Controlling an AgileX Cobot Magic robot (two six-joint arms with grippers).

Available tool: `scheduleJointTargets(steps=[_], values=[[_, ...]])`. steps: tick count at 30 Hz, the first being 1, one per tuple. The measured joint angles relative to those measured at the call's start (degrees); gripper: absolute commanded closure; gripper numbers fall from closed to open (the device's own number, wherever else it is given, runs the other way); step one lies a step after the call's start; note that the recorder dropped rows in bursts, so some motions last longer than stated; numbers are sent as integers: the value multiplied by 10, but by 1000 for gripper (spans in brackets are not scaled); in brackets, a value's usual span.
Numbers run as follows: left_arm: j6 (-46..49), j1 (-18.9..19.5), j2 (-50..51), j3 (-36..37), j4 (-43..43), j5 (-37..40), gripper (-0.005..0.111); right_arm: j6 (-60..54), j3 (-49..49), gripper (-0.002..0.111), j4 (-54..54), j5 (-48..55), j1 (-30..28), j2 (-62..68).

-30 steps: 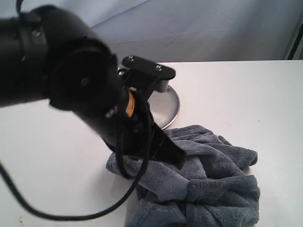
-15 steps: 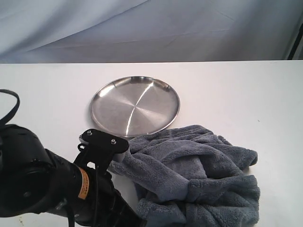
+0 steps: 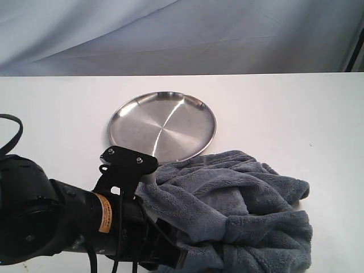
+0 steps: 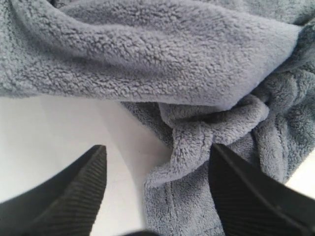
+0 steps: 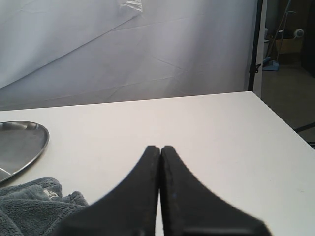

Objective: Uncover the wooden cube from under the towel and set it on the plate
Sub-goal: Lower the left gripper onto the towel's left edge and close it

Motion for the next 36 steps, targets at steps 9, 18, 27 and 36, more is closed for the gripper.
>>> scheduleJointTargets(steps=[9,18,27,36], values=[[1,0,0,0,0,-2,45,0,0,105,0,0,0,0],[1,0,0,0,0,-12,45,0,0,105,0,0,0,0],[1,0,46,0,0,-14,45,0,0,105,0,0,0,0],[4,0,96,0,-37,-52,45,0,0,105,0,0,0,0]])
